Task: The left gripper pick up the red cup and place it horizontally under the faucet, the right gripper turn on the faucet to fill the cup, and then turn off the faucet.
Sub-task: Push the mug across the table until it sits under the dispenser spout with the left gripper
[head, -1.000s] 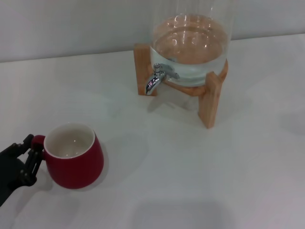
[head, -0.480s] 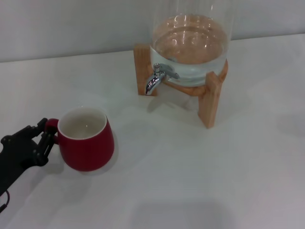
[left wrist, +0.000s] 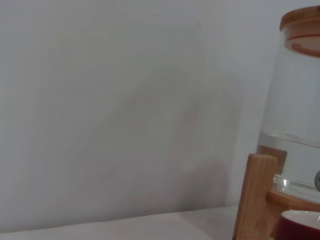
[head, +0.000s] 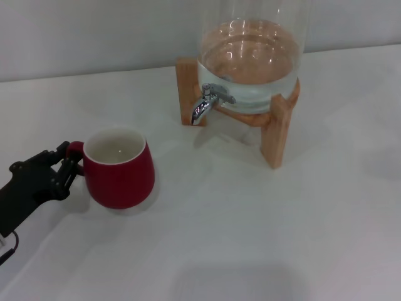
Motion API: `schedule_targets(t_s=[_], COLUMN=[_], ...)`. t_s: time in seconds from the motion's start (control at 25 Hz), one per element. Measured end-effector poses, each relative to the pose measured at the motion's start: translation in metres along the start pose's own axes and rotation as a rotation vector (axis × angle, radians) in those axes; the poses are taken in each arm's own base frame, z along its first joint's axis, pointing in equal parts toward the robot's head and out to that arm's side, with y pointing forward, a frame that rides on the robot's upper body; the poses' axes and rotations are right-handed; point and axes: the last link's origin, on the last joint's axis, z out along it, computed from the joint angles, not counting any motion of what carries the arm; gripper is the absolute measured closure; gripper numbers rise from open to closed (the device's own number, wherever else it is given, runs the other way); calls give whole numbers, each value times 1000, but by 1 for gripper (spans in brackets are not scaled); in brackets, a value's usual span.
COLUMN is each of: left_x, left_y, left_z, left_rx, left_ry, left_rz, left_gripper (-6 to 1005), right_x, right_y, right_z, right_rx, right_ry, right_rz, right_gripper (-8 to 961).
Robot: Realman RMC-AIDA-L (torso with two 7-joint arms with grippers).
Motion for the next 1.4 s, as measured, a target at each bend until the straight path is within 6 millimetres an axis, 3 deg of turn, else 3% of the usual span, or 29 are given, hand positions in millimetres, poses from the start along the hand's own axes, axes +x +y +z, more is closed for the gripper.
schedule_targets(t_s=[0.92,1.4], left_x=[11,12], left_y=[4,6], left_z=[46,53], left_rx=[-64,-95], left_ry=[-117,-179], left_rz=[-5,94], left_gripper=[811,812], right_x=[0,0], right_y=[1,0], right_z=[0,0], right_rx=[-4,-2], right_ry=[-3,-3], right_rz=[5,3], right_gripper=[231,231])
